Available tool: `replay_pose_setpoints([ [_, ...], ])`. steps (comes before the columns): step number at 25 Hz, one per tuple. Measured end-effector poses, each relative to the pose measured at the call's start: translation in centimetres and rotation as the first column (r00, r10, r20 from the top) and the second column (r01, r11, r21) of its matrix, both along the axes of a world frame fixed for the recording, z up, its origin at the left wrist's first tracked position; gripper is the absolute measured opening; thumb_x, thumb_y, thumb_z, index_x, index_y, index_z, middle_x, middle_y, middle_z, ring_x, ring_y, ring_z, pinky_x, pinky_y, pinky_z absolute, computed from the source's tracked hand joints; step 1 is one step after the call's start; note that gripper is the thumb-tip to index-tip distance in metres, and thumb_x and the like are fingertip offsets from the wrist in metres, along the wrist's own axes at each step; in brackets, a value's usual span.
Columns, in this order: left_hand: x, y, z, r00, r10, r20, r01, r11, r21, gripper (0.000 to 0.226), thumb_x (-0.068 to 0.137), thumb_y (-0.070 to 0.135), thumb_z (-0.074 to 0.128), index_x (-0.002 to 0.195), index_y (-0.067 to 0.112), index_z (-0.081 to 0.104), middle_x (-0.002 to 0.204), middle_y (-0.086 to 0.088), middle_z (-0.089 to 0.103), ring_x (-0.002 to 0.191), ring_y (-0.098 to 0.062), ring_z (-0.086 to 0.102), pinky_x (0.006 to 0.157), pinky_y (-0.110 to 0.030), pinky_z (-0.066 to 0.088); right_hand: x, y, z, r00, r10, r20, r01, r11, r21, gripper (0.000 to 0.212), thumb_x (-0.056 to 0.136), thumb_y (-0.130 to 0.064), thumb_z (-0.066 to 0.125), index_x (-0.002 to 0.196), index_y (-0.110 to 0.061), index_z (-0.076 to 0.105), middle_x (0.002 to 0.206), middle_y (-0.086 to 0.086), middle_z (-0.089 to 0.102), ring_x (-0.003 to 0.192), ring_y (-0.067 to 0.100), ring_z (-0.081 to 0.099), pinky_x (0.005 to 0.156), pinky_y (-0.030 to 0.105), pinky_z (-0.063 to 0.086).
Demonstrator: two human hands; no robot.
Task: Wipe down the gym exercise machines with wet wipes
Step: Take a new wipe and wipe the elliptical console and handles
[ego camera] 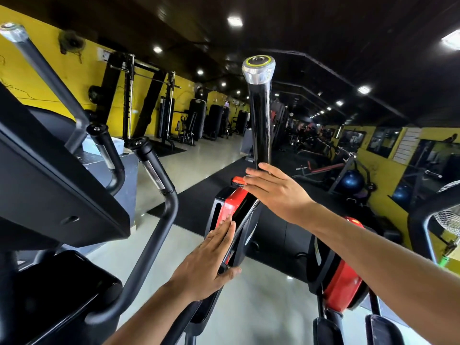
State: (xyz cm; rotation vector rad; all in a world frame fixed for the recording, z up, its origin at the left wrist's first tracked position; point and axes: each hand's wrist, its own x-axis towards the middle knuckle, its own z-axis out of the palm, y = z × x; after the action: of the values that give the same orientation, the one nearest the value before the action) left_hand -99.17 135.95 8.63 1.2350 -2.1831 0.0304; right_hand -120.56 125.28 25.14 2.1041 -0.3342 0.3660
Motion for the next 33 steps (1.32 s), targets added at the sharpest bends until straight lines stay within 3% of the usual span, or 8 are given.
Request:
replay_pose_setpoints([
  [3, 0.0, 0.2, 0.0, 1.0, 0.017, 0.006, -0.017, 1.0, -0.005, 0.096, 0.104, 0.063, 0.045, 0.162, 0.027, -0.022, 0.167, 0.017, -0.031, 0.155, 0.0, -0.021, 0.129, -0.036, 0.021, 0.0, 0.1, -1.6, 0.993, -0.118, 0.006, 0.119, 0.992, -0.046, 0.04, 0.091, 0.003, 0.053, 0.127, -0.006, 0.067, 0.134, 0.01, 0.066, 0.137, 0.027, 0.053, 0.128, 0.048, 0.014],
  [8, 0.5, 0.7, -0.4, 1.0, 0.005, -0.011, -0.004, 1.0, 0.027, 0.094, 0.104, 0.062, 0.044, 0.161, 0.03, -0.023, 0.166, 0.021, -0.032, 0.154, 0.002, -0.02, 0.13, -0.035, 0.016, 1.7, 2.5, -4.9, 0.939, -0.203, 0.279, 0.031, 0.854, 0.519, 0.062, 0.08, 0.023, 0.054, 0.13, -0.012, 0.068, 0.133, 0.004, 0.066, 0.133, 0.023, 0.055, 0.118, 0.037, 0.039],
  [13, 0.6, 0.8, -0.4, 1.0, 0.009, 0.0, -0.009, 0.998, 0.062, 0.095, 0.104, 0.062, 0.044, 0.159, 0.032, -0.027, 0.165, 0.021, -0.033, 0.154, 0.002, -0.021, 0.13, -0.032, 0.013, 5.0, 3.2, -0.4, 0.884, -0.452, -0.117, 0.455, 0.891, -0.001, 0.026, 0.091, -0.008, 0.058, 0.115, -0.009, 0.067, 0.113, 0.011, 0.068, 0.116, 0.031, 0.063, 0.127, 0.054, 0.007],
  [17, 0.9, 1.7, -1.5, 0.999, 0.007, -0.034, -0.004, 0.997, 0.071, 0.085, 0.109, 0.047, 0.044, 0.161, 0.032, -0.022, 0.167, 0.02, -0.029, 0.156, 0.001, -0.016, 0.13, -0.034, 0.011, 6.5, 3.0, -1.4, 0.827, -0.536, -0.169, 0.561, 0.806, 0.19, 0.034, 0.091, -0.005, 0.058, 0.125, -0.009, 0.06, 0.125, 0.012, 0.063, 0.119, 0.03, 0.06, 0.122, 0.043, 0.027],
  [25, 4.2, 7.6, -8.0, 0.979, 0.174, -0.109, -0.169, 0.984, 0.058, 0.069, 0.11, 0.056, 0.026, 0.167, 0.027, -0.003, 0.174, 0.011, 0.001, 0.159, -0.005, 0.007, 0.129, -0.028, 0.01, 7.9, 7.4, -11.3, 0.976, -0.094, 0.194, -0.061, 0.743, 0.667, 0.054, 0.076, 0.019, 0.052, 0.117, -0.012, 0.07, 0.108, 0.002, 0.067, 0.106, 0.021, 0.055, 0.107, 0.034, 0.039],
  [28, 4.2, 8.1, -8.1, 0.978, 0.167, -0.127, -0.16, 0.985, 0.061, 0.071, 0.11, 0.057, 0.023, 0.166, 0.024, -0.006, 0.174, 0.009, 0.0, 0.16, -0.008, 0.005, 0.129, -0.028, 0.006, 7.8, 9.8, -13.1, 0.958, -0.052, 0.283, -0.205, 0.569, 0.797, 0.051, 0.086, 0.018, 0.048, 0.122, -0.011, 0.069, 0.116, 0.001, 0.068, 0.112, 0.014, 0.055, 0.106, 0.021, 0.038],
  [30, 4.1, 8.2, -7.5, 0.975, 0.135, -0.177, -0.119, 0.988, 0.096, 0.074, 0.109, 0.058, 0.023, 0.165, 0.024, -0.012, 0.174, 0.013, -0.009, 0.16, -0.007, -0.001, 0.129, -0.028, 0.003, 6.8, 9.7, -11.4, 0.875, -0.113, 0.47, -0.34, 0.548, 0.764, 0.043, 0.094, 0.013, 0.049, 0.122, -0.012, 0.071, 0.119, -0.002, 0.069, 0.111, 0.012, 0.059, 0.102, 0.017, 0.042],
  [33, 3.7, 7.3, -6.1, 0.971, 0.092, -0.219, -0.068, 0.991, 0.117, 0.079, 0.107, 0.062, 0.025, 0.164, 0.025, -0.015, 0.172, 0.017, -0.017, 0.159, -0.006, -0.008, 0.129, -0.031, 0.004, 4.3, 8.2, -6.3, 0.548, -0.145, 0.824, -0.476, 0.756, 0.45, 0.038, 0.094, 0.007, 0.06, 0.114, -0.023, 0.074, 0.115, -0.017, 0.07, 0.105, 0.017, 0.061, 0.088, 0.021, 0.05],
])
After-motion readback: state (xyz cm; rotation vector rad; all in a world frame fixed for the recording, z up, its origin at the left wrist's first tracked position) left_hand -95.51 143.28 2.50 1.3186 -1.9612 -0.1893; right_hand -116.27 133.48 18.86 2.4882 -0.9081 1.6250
